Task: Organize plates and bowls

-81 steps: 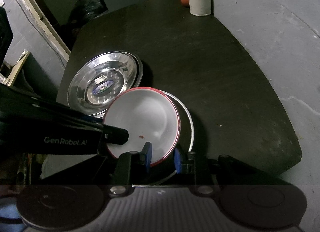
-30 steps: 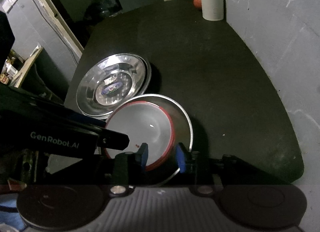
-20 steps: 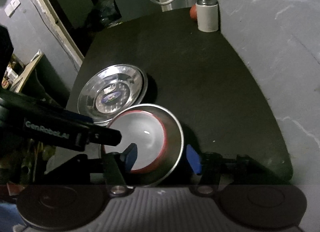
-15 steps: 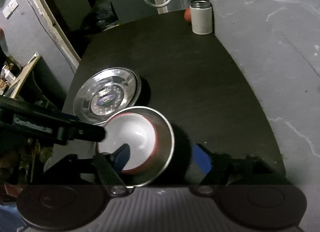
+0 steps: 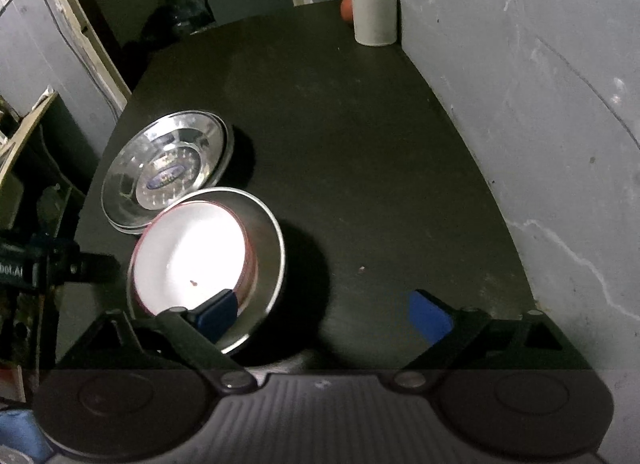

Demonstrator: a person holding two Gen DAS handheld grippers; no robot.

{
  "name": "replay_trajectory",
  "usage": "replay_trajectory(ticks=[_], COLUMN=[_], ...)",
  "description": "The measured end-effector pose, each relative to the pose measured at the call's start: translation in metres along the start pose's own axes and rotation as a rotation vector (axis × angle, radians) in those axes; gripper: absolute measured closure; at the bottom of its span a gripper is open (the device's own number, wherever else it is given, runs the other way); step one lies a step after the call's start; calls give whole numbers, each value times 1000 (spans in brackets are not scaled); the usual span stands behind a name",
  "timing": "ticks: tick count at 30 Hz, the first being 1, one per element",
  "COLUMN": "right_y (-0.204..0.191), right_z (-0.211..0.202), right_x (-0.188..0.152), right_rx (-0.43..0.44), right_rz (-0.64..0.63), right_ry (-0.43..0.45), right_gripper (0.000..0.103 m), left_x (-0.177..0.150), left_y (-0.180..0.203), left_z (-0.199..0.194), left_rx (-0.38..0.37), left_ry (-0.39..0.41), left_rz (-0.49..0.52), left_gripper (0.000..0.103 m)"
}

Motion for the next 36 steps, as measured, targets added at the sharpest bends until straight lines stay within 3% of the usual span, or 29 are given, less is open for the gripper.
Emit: replay_trajectory(ticks=[17,20,23,28,36], right_y=[2,4,4,-1,-8], right_z=[21,22,23,22,25], right_x=[-3,-3,-2,-2,-1], right_rx=[-16,-8,3,21,48], right_rz=[-25,-16,-15,-36,-56], right_ry=[-51,-50,-52,-63,-91], right_gripper=[6,7,11,22,31], left_x=[-13,-12,-10,-7,-2], left_y=[-2,-1,1,9,16], left_z=[17,17,15,16,22], left_rx=[-23,-41,-56,-103,-121], left_ry=[-28,-18,-8,3,8], left_rz=[-46,-55,-54,-63,-64], left_gripper=[11,16,25,53,73])
Point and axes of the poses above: each gripper's, at about its wrist camera, not at the fingertips, and z roughly the way its jaws point, y to its right, x to its top, the point moved 7 cm from there along z, roughly the way its jaws point, and after that the axes turned 9 degrees about z, right-handed, at the moved point
